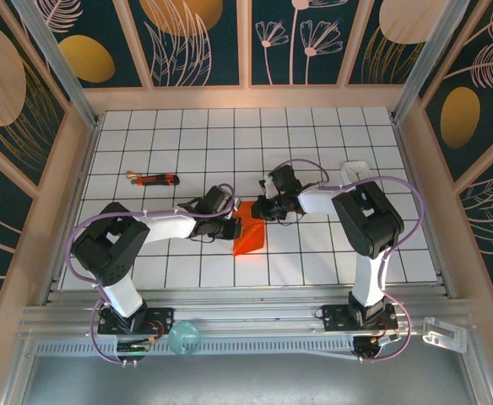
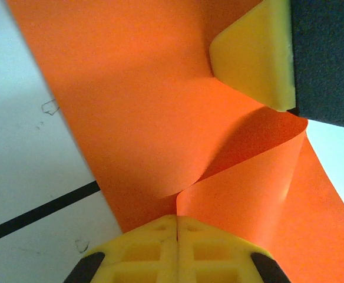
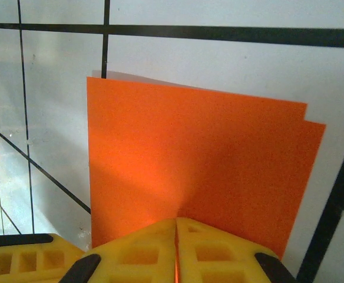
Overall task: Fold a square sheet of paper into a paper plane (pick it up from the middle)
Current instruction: Fold the triangle a second time at the center of the table.
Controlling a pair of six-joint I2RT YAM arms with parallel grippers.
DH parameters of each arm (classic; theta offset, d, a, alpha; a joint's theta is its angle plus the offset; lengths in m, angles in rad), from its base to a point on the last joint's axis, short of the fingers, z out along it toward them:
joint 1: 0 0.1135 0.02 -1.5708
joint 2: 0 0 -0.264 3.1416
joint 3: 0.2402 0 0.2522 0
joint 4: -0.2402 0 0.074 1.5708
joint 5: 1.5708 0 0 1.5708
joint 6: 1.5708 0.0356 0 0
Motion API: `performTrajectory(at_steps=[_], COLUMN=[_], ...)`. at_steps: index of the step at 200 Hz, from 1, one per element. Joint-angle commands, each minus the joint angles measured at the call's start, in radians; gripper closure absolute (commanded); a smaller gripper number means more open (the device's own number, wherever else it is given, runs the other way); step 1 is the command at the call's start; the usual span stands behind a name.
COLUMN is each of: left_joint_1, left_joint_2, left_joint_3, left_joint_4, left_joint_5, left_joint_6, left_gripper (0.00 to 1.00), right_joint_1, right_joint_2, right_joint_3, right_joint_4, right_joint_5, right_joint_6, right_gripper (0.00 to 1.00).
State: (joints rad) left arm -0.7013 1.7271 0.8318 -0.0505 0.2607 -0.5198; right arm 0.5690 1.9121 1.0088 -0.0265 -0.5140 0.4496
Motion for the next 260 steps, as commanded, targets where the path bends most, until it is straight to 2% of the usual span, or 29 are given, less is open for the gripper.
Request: performTrajectory(at_steps=[1,125,260], left_joint_1=[-0.004,-0.005,-0.014], left_joint_2=[-0.038,0.012,0.021], left_joint_3=[-0.020,-0.007,0.034], left_joint_4=[-0.038,-0.081,-0.087], left_joint_5=[0.017,-0.024,0.017], left_joint_6=[0.001,0.015,0.046], left_gripper=[1.00,1.00,1.00], right_joint_1=[-0.002,-0.001,-0.002], right_joint_2=[0.016,0.015,0.017], right_joint_3=[-0.031,-0.033,-0.032], right_joint_4=[-0.039,-0.038,-0.040], right_joint_5=[0.052,0.052,0.052], right_joint_6=[-0.025,-0.023,-0.025], right_gripper=[0.91,0.91,0.91])
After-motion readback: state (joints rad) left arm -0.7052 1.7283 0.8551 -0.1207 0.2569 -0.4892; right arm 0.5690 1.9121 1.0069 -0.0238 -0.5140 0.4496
